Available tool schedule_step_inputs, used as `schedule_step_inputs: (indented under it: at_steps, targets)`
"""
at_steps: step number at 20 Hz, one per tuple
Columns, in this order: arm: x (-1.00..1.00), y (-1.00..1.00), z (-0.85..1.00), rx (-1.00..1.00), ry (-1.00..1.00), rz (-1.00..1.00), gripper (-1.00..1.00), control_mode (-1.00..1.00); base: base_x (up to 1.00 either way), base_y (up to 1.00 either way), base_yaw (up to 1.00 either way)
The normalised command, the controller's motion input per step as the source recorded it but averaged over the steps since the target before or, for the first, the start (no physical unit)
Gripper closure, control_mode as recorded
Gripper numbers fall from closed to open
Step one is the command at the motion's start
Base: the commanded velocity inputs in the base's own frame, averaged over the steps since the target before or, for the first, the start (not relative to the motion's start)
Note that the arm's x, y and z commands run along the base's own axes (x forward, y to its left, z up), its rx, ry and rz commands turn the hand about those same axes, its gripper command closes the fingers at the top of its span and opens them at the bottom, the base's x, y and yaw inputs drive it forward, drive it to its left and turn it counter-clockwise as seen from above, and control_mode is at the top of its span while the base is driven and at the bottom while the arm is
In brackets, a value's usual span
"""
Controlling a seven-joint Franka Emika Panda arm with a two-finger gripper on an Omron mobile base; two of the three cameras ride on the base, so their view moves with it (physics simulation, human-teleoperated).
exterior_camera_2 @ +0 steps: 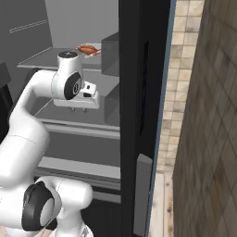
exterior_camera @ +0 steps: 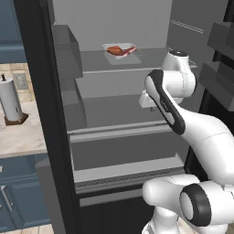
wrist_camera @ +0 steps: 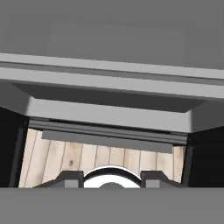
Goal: Place the tupperware containing the steak and sweet potato meal in the microwave. Close the microwave door and press the start button to reheat the meal.
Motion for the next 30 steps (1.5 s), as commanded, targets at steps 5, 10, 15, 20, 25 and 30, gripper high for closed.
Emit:
schedule_step_inputs:
  at_steps: [5,10,15,20,25,30]
  targets:
    - [-0.08,0.07,0.03,0.0,-0.17,0.0,-1.0,-1.0,0.0,0.0,0.0]
    - [-0.23,0.09,0.35,0.08,-0.41,0.0,-1.0,-1.0,0.0,0.0,0.0]
    - [-0.11,0.06,0.49,0.14,-0.42,0.0,-1.0,-1.0,0.0,0.0,0.0]
    - [0.0,0.13,0.51,0.13,-0.34,0.0,-1.0,-1.0,0.0,0.0,0.0]
    - [0.0,0.19,0.55,0.06,-0.16,-0.01,-1.0,-1.0,0.0,0.0,0.0]
    - [0.0,0.18,0.54,0.04,-0.05,-0.04,-1.0,-1.0,0.0,0.0,0.0]
